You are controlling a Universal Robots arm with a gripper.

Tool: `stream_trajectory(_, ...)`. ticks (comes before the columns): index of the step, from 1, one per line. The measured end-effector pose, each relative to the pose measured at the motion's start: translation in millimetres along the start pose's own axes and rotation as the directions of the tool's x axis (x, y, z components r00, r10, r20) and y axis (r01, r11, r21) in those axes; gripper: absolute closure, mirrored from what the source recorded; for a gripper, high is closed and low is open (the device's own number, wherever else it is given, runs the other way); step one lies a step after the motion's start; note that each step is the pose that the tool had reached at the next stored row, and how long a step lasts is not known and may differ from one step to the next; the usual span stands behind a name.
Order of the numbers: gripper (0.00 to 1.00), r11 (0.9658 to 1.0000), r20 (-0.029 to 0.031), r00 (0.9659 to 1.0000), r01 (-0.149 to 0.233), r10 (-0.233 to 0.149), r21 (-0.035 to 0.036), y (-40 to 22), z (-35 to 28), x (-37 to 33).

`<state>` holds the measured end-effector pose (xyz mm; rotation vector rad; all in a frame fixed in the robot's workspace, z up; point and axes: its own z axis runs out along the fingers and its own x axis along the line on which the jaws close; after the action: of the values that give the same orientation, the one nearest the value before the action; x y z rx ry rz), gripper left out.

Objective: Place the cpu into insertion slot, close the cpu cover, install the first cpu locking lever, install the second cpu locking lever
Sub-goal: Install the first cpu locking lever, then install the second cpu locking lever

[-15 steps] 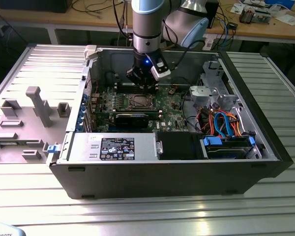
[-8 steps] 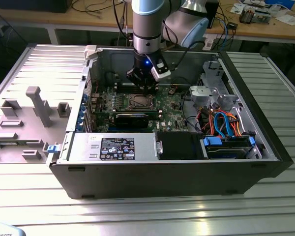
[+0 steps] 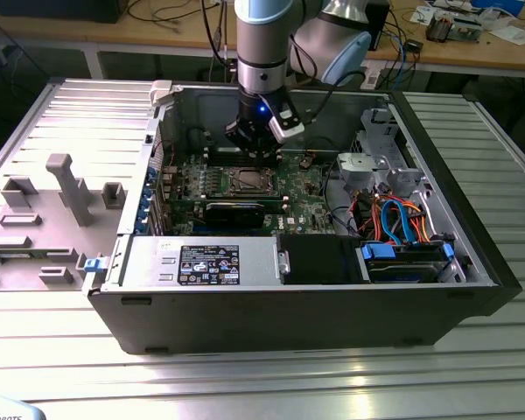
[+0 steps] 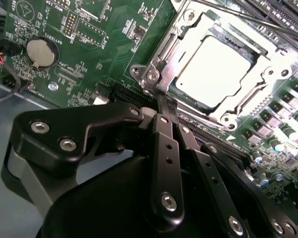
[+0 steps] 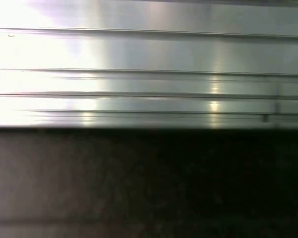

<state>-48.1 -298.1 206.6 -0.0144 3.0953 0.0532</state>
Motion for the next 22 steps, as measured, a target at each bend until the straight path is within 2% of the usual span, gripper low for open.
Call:
stream_trajectory(1, 0.89, 1.0, 0.0, 1.0, 0.0, 0.0, 0.0, 0.1, -2.3, -0.1)
stream_trajectory(3, 0.89, 1.0, 0.0002, 1.0, 0.0, 0.0, 0.0001, 0.0, -2.6, -0.1)
stream_trajectory(7, 0.89, 1.0, -0.0016, 1.0, 0.0, 0.0, 0.0014, -4.7, -2.8, -0.1)
stream_trajectory(22, 0.89, 1.0, -0.002, 1.0, 0.0, 0.0, 0.0016, -5.3, -2.8, -0.1)
